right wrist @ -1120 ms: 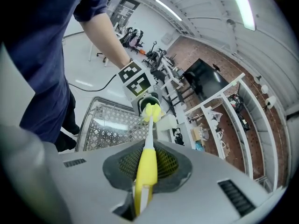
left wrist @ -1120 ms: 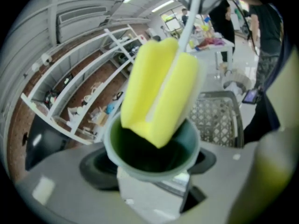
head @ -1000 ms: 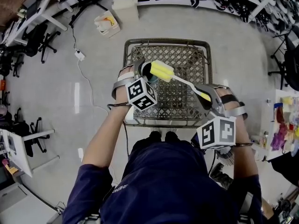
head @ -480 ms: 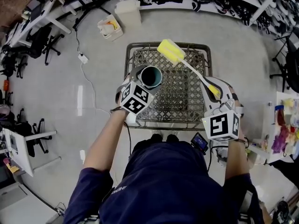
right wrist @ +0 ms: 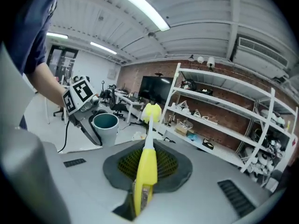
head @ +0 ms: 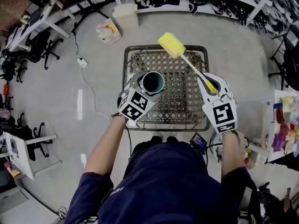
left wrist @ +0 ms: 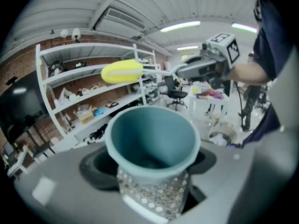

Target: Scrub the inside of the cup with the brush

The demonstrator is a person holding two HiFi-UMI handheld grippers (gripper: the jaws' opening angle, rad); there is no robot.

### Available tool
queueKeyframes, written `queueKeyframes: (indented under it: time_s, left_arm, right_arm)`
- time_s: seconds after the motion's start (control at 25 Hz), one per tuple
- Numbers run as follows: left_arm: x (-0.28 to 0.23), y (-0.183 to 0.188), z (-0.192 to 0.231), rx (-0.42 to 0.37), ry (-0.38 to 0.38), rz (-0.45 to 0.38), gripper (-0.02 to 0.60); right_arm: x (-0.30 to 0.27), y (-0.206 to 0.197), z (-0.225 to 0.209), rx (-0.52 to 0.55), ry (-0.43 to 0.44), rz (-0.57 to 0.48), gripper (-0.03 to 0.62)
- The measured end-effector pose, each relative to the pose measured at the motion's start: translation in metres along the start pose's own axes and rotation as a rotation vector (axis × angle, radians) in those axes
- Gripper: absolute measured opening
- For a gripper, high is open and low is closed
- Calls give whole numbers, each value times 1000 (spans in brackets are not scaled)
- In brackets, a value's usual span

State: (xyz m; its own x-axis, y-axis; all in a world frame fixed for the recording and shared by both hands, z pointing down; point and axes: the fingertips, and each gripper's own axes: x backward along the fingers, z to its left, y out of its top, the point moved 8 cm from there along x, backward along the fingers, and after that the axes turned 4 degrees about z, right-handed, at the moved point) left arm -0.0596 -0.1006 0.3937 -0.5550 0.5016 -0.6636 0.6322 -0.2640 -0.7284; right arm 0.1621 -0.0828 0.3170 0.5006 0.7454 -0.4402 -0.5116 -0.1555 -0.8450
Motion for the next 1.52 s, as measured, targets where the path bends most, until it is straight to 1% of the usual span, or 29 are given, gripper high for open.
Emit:
queueKeyframes:
  time_s: [0.12,0.24,0.4,0.52,0.88,1.24,1.52]
  left_arm:
    - [6,9,-4,7,-2,-37,388]
    - [13,18,-6,1,0,-69,388]
    - [22,30,-6,12,-13,-129,388]
    - [26,37,-6,28,-14,-163,388]
    - [30,45,-5,41,-13,-203,388]
    - [34,47,-6,38,-9,-207,388]
    - [34,47,-4,39,-11,-204,388]
  right_arm:
    - [-1,-7,-4,-104,6,-36,29]
    - [0,-8,-8,-179,11,-73,29]
    - [-1,-4,-9,-256,25,-116,29]
    - [-3,0,-8,-289,34,-141,29]
    - [-7,9,2,-279,51,-156,29]
    - [-7,12,8,-267,46,-147,29]
    - [-10,13,12,-253,63,-137,29]
